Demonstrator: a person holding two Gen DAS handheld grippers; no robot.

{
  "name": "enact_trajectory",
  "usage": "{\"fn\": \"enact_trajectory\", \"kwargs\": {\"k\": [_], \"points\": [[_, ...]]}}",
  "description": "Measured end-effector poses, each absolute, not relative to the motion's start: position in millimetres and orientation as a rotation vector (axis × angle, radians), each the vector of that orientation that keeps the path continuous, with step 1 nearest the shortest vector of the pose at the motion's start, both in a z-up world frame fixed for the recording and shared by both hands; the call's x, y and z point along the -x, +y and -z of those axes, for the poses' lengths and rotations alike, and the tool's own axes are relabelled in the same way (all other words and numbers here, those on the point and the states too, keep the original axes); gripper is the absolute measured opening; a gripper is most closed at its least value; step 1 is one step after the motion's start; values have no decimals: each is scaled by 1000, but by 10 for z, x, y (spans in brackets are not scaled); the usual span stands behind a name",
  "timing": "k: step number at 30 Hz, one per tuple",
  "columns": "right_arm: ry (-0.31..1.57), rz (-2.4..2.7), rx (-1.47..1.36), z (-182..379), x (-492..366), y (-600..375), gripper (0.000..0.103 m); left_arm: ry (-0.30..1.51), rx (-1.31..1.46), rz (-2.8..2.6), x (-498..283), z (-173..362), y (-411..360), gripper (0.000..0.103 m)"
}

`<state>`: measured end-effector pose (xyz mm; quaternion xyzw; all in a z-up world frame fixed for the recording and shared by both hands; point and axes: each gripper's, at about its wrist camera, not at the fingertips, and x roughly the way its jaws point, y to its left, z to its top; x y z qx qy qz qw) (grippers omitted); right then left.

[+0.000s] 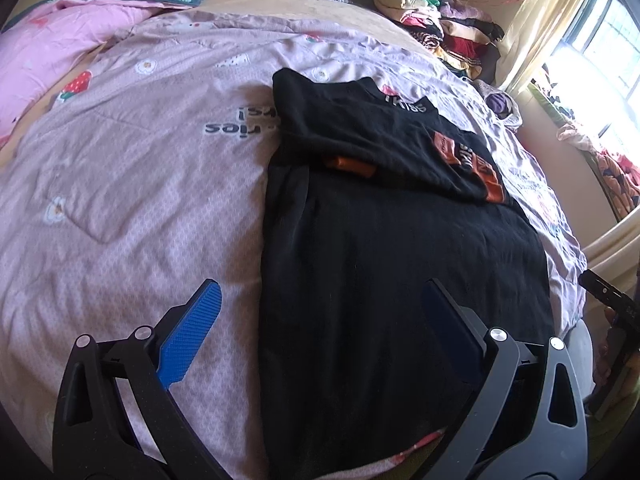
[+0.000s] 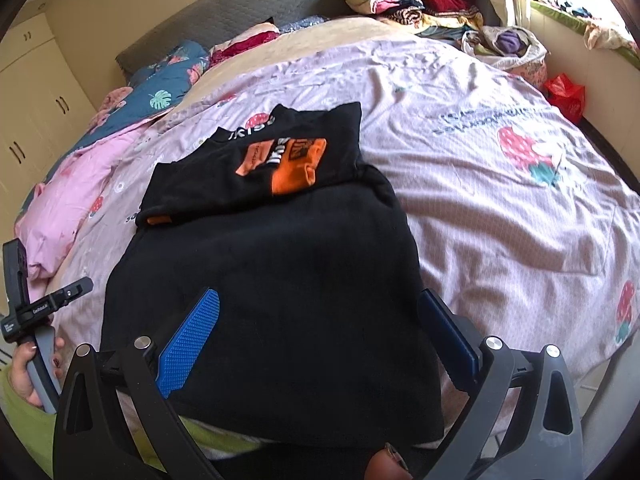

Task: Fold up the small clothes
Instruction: 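Close the left gripper on the hem while the right gripper grasps the hem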

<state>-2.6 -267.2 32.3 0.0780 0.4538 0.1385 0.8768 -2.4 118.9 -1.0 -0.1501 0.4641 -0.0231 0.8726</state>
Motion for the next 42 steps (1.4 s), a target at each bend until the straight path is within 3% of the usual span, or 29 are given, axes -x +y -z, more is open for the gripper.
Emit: {"fn": "enact_trajectory", "kwargs": {"k": [14, 16, 18, 23, 37, 41, 42], "points": [[989, -274, -182, -155, 179, -2859, 99, 1045, 380, 83, 389, 353, 1299, 93], [999, -272, -182, -119, 205, -2896, 99, 1044, 392, 95, 457, 369, 1322, 79], [1006, -273, -178, -94, 227, -2917, 99, 1054, 408, 111, 517, 396, 1339, 56], [1019, -273, -170, -38, 280, -2966, 99, 1088, 435, 159, 633, 470, 1315, 37], [1091, -310, -186, 188, 383, -3067, 98, 1113, 421, 197, 754, 678, 1050, 37], [1129, -306, -168, 309, 365, -3081, 97, 1098, 433, 187, 744, 680, 1130, 23], [1140, -305, -163, 340, 361, -3079, 87, 1097, 437, 188, 742, 682, 1140, 21]]}}
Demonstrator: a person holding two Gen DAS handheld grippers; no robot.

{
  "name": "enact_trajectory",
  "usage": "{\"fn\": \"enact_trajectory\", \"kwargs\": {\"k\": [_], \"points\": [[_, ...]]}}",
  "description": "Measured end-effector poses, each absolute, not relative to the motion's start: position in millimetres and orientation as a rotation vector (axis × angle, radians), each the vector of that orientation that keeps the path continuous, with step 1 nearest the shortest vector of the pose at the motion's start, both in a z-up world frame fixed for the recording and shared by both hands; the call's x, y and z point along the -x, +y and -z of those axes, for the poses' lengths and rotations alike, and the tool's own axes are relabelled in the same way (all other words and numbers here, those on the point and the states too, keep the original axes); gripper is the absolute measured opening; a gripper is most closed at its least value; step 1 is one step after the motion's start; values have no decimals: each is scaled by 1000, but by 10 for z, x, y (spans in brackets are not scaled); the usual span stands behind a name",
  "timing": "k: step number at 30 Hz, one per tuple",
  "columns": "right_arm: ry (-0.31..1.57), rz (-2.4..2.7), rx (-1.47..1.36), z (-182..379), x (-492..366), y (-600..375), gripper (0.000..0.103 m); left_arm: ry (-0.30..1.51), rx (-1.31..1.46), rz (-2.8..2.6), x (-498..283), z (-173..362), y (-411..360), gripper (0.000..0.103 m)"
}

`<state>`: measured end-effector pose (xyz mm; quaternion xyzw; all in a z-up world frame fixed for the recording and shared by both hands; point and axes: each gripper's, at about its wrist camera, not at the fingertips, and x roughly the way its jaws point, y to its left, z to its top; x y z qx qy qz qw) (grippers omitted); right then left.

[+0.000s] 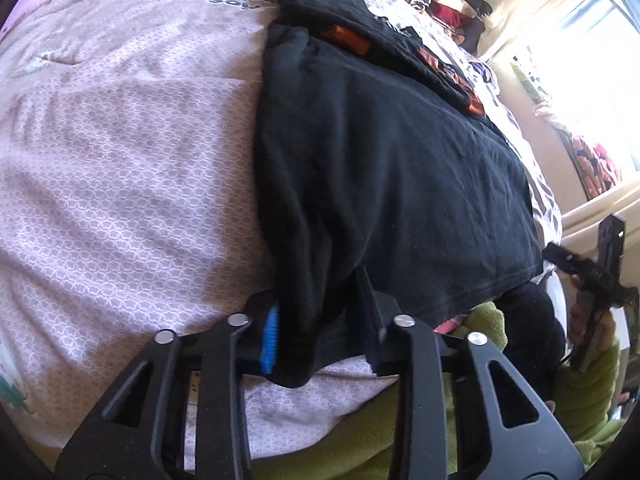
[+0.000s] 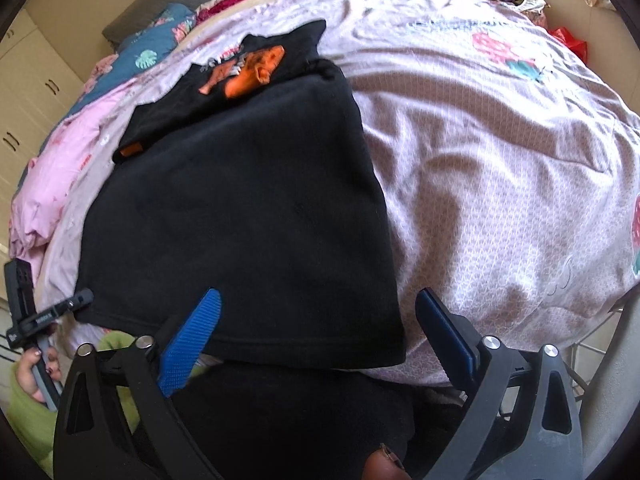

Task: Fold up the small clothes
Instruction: 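Close the left gripper on the hem while the right gripper grasps the hem, then lift the hem with both grippers and fold it toward the KISS collar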

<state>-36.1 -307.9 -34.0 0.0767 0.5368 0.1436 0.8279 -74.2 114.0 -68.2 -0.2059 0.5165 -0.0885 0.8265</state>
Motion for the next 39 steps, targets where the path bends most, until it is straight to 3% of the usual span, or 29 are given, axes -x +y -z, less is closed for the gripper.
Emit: {"fn": "enact_trajectory", "kwargs": {"k": [1, 2, 5, 7, 8, 18, 23, 25, 30, 32, 34, 39], "points": [[1156, -307, -158, 385, 354, -3077, 76, 1097, 439, 188, 743, 684, 1147, 20], [1178, -302, -150, 447, 348, -3072, 73, 1095, 440, 191, 747, 680, 1154, 18], [1164, -286, -85, 474, 383, -3038, 50, 1083, 438, 200, 764, 640, 1160, 9], [1123, -325, -73, 374, 431, -3019, 15, 1069, 432, 210, 777, 586, 1158, 6], [1098, -343, -65, 312, 459, -3008, 12, 1056, 428, 215, 779, 536, 1161, 5], [1017, -316, -111, 117, 494, -3216, 11, 948, 425, 246, 774, 163, 1211, 4], [1112, -282, -146, 293, 436, -3310, 21, 972, 435, 236, 769, 232, 1272, 4], [1142, -273, -172, 369, 416, -3353, 33, 997, 443, 237, 757, 310, 1263, 4], [1178, -275, -172, 497, 404, -3355, 38, 1073, 473, 237, 742, 549, 1244, 7], [1181, -287, -169, 528, 406, -3334, 35, 1094, 489, 243, 752, 626, 1223, 8], [1159, -316, -141, 478, 447, -3281, 13, 1095, 469, 242, 760, 637, 1192, 8], [1020, -358, -119, 128, 541, -3217, 8, 1036, 448, 262, 745, 412, 1214, 2]]}}
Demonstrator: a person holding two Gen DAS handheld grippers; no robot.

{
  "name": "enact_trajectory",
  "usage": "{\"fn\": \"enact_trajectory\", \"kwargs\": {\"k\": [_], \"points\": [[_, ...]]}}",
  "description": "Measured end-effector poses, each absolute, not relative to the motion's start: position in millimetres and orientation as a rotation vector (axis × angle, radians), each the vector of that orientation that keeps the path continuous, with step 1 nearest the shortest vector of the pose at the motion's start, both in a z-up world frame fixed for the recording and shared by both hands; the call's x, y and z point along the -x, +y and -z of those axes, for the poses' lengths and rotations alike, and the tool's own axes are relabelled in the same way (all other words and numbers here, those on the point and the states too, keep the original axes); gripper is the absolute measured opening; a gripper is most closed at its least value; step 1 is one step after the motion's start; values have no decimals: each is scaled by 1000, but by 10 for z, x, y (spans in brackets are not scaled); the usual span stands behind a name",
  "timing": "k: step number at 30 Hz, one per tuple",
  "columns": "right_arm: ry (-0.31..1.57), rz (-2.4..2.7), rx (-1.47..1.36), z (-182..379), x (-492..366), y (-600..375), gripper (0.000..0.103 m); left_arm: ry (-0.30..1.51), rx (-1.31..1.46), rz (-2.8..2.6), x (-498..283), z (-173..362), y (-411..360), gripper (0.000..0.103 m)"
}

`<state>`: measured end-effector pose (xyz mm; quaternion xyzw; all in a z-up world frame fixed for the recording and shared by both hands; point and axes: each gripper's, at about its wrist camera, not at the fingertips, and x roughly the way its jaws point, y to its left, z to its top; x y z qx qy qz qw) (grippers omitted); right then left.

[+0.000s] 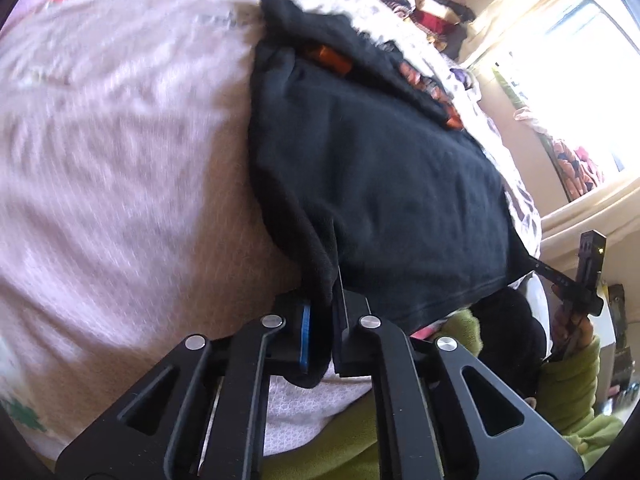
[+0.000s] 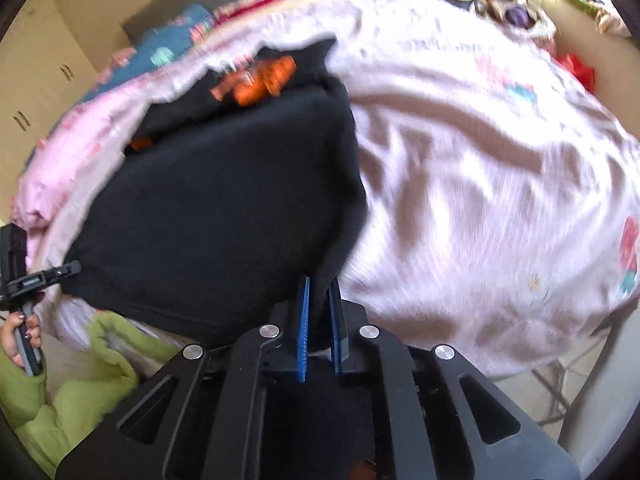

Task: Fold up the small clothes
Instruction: 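Lift the hem with both grippers and fold it toward the KISS collar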

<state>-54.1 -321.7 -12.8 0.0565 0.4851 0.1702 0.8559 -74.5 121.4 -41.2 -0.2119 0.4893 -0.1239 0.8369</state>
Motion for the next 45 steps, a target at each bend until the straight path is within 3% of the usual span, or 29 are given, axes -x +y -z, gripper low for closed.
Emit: {"fn": "enact_trajectory", "kwargs": {"k": [12, 14, 16, 22, 24, 28, 32, 36, 40, 41, 43, 45], "points": [[734, -318, -255, -759, 496, -3467, 7, 818, 512, 306, 582, -283, 1469, 2], [704, -288, -267, -859, 460, -3509, 0, 791, 521, 307, 509, -361, 1501, 2], [655, -246, -267, -1017, 434, -3578, 0, 761, 519, 298, 472, -447, 1550, 2], [701, -252, -254, -1013, 335, -3601, 0, 749, 508, 320, 332, -508, 1477, 2], [791, -314, -245, -822, 303, -3521, 3, 750, 510, 318, 350, -472, 1488, 2], [968, -368, -221, -353, 309, -3369, 25, 758, 523, 307, 354, -414, 1531, 2], [1091, -414, -192, 56, 410, -3153, 29, 760, 527, 304, 362, -398, 1548, 2], [1168, -399, -162, 309, 473, -3022, 43, 754, 524, 308, 356, -414, 1542, 2], [1220, -386, -138, 447, 479, -2966, 44, 752, 526, 311, 343, -416, 1550, 2], [1218, -393, -134, 451, 489, -2953, 42, 753, 528, 311, 344, -417, 1551, 2], [1180, -425, -118, 372, 527, -2912, 9, 753, 533, 308, 332, -409, 1569, 2], [1110, -456, -126, 209, 554, -2903, 9, 751, 539, 307, 315, -411, 1584, 2]]}}
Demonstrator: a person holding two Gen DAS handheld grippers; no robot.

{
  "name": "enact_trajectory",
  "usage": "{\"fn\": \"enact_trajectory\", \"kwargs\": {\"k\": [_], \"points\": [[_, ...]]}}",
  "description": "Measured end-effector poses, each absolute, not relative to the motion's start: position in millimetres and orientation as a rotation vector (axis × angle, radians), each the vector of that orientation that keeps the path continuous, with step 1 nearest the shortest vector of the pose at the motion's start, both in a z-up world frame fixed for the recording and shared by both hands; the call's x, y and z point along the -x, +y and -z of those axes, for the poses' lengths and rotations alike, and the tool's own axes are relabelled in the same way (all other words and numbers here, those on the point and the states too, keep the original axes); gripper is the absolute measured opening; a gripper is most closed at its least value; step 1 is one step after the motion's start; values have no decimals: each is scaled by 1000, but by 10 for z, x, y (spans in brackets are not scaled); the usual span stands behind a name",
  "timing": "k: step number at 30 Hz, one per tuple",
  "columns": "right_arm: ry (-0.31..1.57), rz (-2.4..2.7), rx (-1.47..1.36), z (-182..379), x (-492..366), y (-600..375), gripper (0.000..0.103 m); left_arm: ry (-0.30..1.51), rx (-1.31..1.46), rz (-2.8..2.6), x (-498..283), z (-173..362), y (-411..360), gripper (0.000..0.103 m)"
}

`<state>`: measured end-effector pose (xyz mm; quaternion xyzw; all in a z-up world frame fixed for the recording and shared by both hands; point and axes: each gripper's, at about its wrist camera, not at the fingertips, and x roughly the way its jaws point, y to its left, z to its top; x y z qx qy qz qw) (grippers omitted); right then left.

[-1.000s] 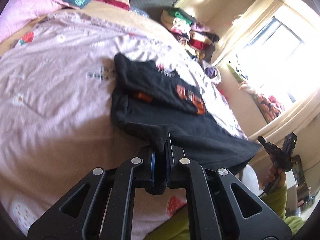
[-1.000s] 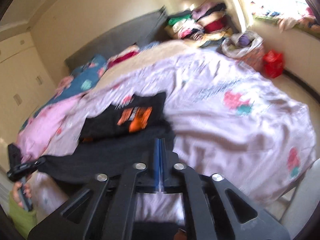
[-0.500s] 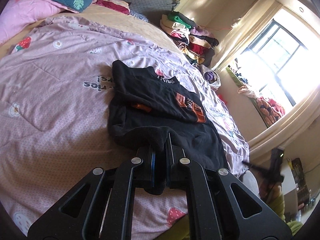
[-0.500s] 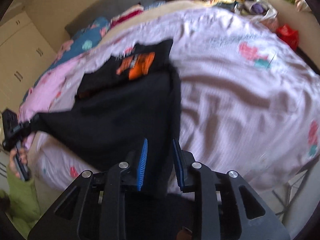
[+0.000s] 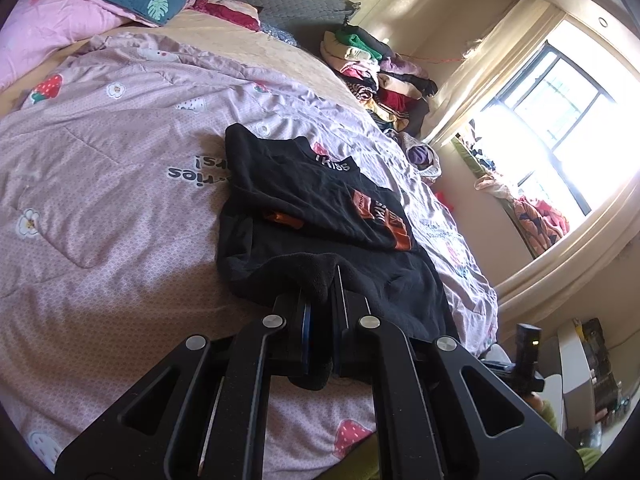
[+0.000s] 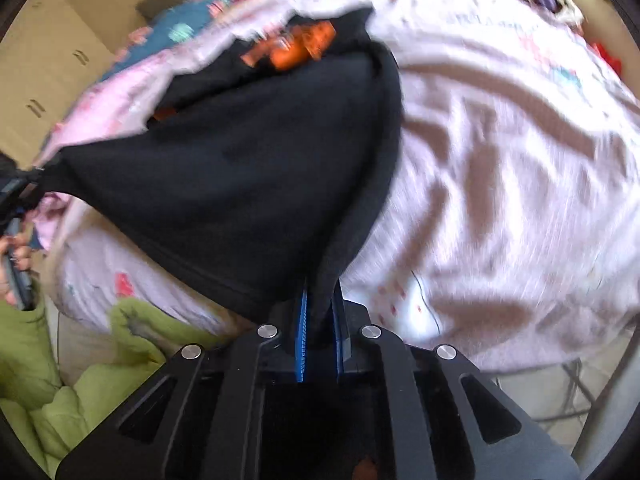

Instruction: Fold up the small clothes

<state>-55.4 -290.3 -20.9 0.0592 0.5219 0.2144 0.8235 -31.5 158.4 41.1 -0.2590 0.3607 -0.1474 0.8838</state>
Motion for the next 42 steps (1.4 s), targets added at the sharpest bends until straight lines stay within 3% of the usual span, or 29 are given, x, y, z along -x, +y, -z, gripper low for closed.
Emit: {"fn": "enact_trajectory", "kwargs": {"k": [11, 17, 32, 42], "points": [[769, -420, -240, -781, 378, -3143, 9, 716, 576, 296, 202, -479, 1716, 2], [681, -377, -344, -1051, 29, -3307, 8, 693, 693, 322, 97, -478, 1875, 2], [653, -364, -389, -1297, -855, -3162, 8, 625, 812, 325, -312, -589, 2035, 2], [718, -320, -361, -1103, -1311, -3045, 9, 612, 880, 290, -667, -489, 2128, 2]]}}
